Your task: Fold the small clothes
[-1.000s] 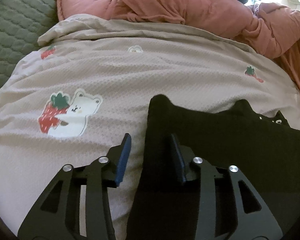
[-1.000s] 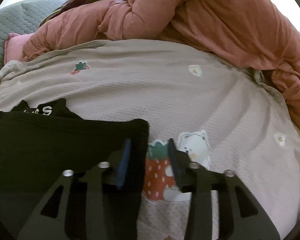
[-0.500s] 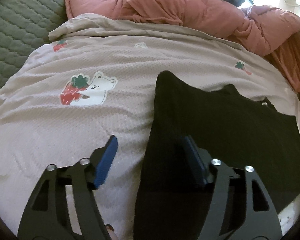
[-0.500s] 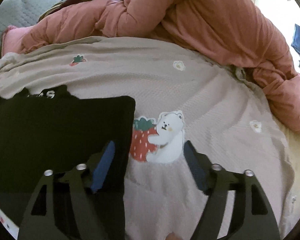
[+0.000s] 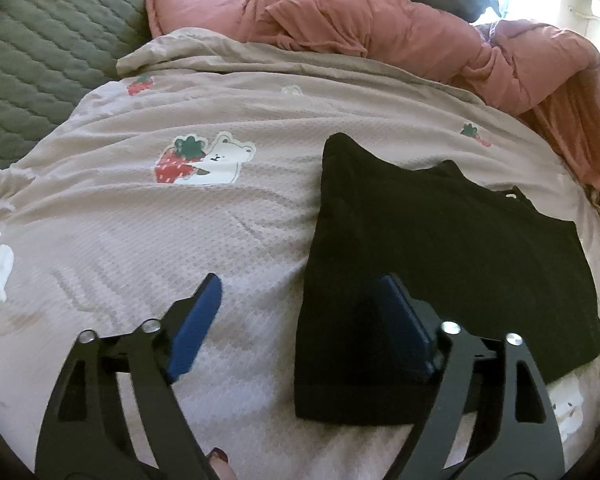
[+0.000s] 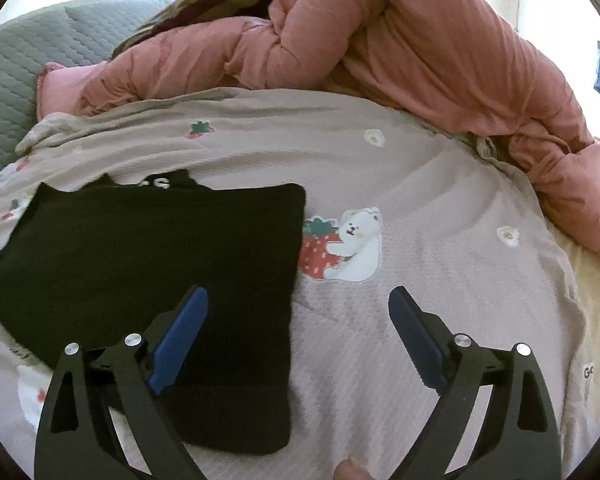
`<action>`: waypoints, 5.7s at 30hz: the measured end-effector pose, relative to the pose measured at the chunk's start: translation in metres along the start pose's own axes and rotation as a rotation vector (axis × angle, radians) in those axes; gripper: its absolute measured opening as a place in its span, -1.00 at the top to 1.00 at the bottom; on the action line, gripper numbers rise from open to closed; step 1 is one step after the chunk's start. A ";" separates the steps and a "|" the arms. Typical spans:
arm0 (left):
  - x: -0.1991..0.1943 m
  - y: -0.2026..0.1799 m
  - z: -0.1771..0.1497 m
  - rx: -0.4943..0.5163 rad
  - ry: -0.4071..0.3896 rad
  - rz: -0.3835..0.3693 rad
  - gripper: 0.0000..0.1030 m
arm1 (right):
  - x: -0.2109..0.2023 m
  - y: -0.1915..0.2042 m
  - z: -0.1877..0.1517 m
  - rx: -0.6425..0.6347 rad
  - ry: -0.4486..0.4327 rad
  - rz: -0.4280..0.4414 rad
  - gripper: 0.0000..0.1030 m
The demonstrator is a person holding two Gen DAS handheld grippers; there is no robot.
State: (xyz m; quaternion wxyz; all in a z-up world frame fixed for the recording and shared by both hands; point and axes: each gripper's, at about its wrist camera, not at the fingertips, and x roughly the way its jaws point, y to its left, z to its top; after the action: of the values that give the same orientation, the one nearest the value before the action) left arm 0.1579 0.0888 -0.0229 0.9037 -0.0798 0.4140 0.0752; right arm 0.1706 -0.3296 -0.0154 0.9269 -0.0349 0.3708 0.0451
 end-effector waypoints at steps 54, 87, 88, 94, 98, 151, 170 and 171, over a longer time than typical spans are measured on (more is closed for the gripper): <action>-0.028 0.071 -0.013 -0.107 -0.045 0.031 -0.81 | -0.025 0.320 -0.042 -0.701 -0.035 0.304 -0.91; 0.047 0.042 0.042 -0.202 0.173 -0.254 -0.81 | -0.013 0.325 -0.032 -0.679 -0.211 0.262 0.52; 0.049 0.042 0.042 -0.214 0.184 -0.271 -0.81 | -0.015 0.321 -0.030 -0.661 -0.210 0.274 0.54; 0.056 0.034 0.045 -0.221 0.216 -0.336 -0.81 | -0.020 0.299 -0.019 -0.569 -0.191 0.365 0.58; 0.062 0.025 0.049 -0.208 0.245 -0.379 -0.81 | -0.022 0.296 -0.019 -0.549 -0.190 0.390 0.58; -0.036 -0.128 0.072 0.074 0.129 -0.384 0.77 | -0.085 0.187 -0.009 -0.292 -0.274 0.395 0.64; -0.036 -0.228 0.056 0.199 0.165 -0.356 0.77 | -0.083 0.097 -0.019 -0.065 -0.233 0.424 0.65; -0.034 -0.232 0.055 0.204 0.169 -0.354 0.77 | -0.082 0.094 -0.019 -0.057 -0.229 0.425 0.65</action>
State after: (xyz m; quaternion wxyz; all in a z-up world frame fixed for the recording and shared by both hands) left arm 0.2230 -0.1288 0.0572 0.8682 -0.0652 0.4734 -0.1338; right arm 0.0882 -0.2427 0.0240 0.9313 0.0229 0.2609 0.2532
